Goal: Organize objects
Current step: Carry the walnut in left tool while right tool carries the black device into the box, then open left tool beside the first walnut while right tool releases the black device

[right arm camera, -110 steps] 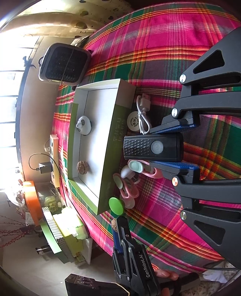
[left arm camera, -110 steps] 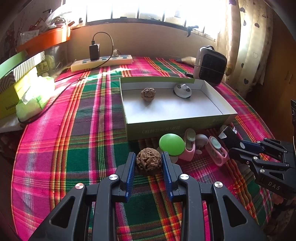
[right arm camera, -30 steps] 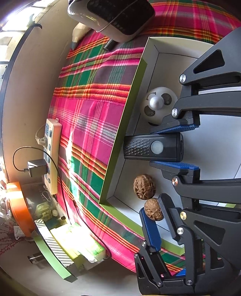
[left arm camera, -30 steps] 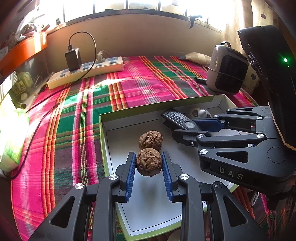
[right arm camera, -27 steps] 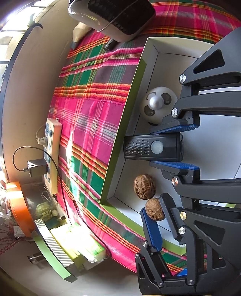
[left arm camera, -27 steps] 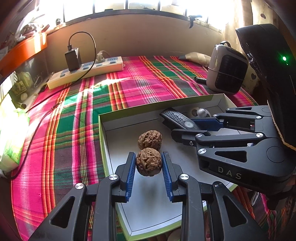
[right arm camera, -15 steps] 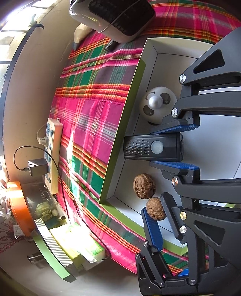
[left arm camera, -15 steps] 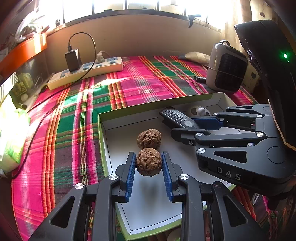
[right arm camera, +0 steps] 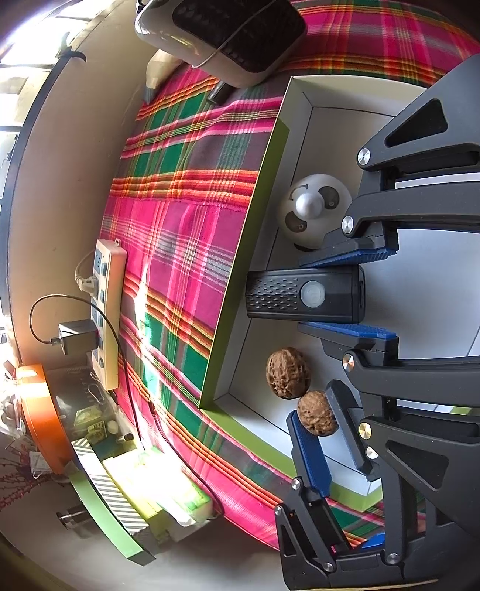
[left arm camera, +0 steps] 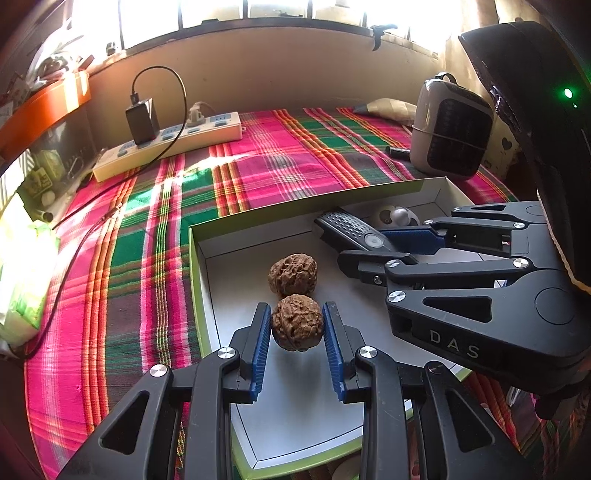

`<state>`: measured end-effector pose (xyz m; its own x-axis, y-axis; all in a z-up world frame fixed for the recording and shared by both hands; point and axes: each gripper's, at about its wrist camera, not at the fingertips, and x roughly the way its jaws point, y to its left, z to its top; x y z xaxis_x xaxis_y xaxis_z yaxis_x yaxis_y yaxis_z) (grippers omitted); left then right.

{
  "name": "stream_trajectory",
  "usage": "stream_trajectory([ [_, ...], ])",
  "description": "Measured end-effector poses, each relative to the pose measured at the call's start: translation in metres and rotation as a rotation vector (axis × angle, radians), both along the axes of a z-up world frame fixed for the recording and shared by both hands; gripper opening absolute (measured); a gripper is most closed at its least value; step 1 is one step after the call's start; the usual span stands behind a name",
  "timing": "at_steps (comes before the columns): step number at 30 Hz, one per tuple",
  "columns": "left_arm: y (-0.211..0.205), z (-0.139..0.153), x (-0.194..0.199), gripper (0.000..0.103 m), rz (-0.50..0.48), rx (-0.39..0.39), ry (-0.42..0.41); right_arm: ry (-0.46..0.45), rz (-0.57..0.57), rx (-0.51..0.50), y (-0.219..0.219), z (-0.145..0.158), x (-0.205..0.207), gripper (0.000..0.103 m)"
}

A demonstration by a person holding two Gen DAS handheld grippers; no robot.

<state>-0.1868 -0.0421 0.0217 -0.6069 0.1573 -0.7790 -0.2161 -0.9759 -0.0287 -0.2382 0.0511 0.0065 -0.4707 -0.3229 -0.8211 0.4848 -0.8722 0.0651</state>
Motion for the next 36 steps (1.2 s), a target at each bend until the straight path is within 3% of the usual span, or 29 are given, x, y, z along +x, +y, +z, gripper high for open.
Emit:
stream_trajectory([
  [33,0.0032,-0.0005,0.0014,0.033,-0.005,-0.013,-0.002,0.003,-0.014,-0.009,0.0002,0.0013,0.0011,0.029],
  [36,0.0029,-0.0001,0.0017,0.034,-0.003,-0.015,0.000,0.005,-0.021,-0.012,0.0012,0.0022,0.0015,0.035],
])
